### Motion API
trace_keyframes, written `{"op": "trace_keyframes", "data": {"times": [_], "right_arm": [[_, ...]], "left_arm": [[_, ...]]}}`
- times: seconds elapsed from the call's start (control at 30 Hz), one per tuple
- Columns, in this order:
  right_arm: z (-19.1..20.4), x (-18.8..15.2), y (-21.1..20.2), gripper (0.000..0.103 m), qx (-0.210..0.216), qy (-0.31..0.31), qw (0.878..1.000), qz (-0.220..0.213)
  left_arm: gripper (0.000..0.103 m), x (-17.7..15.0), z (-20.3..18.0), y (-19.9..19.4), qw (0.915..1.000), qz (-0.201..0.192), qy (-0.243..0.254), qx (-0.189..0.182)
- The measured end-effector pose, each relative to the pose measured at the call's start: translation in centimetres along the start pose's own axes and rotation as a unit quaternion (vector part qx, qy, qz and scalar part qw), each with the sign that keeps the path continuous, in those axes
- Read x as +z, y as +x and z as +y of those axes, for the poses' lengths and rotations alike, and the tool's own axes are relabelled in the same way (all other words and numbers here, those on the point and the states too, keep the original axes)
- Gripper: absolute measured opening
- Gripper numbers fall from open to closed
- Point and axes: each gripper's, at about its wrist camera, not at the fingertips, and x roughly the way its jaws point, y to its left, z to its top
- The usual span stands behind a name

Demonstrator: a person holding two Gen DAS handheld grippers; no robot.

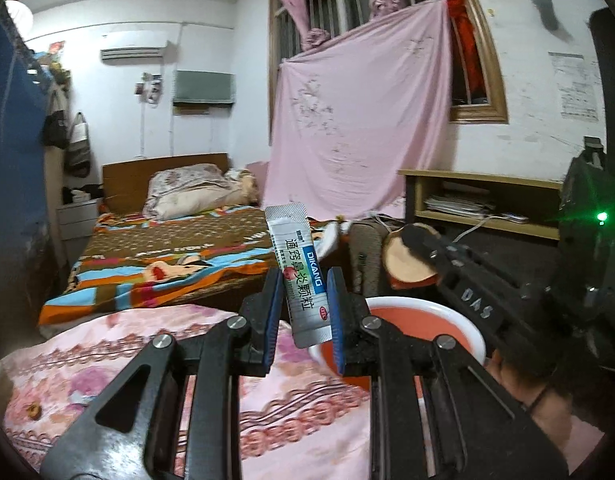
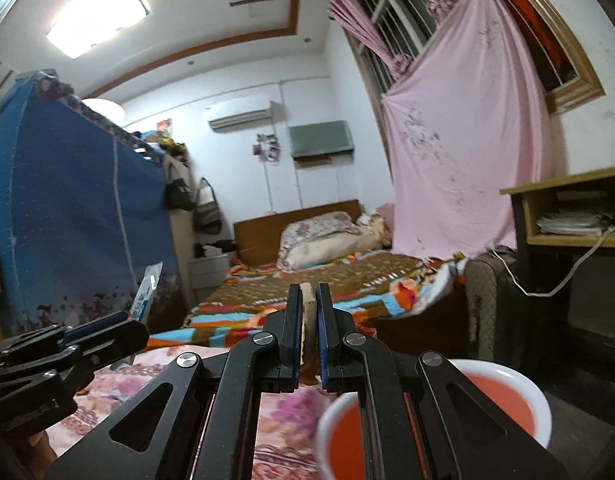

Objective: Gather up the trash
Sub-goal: 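Carry both items over the bucket and open both tools to release them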

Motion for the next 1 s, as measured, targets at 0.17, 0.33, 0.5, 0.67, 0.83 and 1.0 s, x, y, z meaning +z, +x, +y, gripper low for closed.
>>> {"op": "trace_keyframes", "data": {"times": [0.17,0.33,0.5,0.67,0.83,1.0], "right_arm": [[-2.2,-0.4,0.5,0.006,-0.021,0.031,0.999,0.022],[-3.8,-0.8,0.6,0.006,-0.035,0.058,0.997,0.047],[-5.0,-1.3,1.1,0.007,-0.048,0.077,0.993,0.075],[-5.9,-1.7,1.4,0.021,-0.062,0.094,0.989,0.092],[-6.5,-2.0,1.4,0.039,-0.067,0.109,0.987,0.097],[-6.7,-2.1,1.3,0.043,-0.069,0.109,0.987,0.098]], "left_arm": [[0.007,0.5,-1.1,1.8,0.9992,0.020,-0.007,-0.034],[0.007,0.6,-1.9,3.9,0.9961,0.052,-0.023,-0.068],[0.007,0.3,-2.3,6.1,0.9908,0.089,-0.047,-0.090],[0.008,-0.2,-1.9,7.9,0.9830,0.122,-0.090,-0.104],[0.012,-0.5,-1.5,8.8,0.9765,0.142,-0.119,-0.110],[0.019,-0.5,-1.1,8.4,0.9764,0.141,-0.128,-0.103]]}}
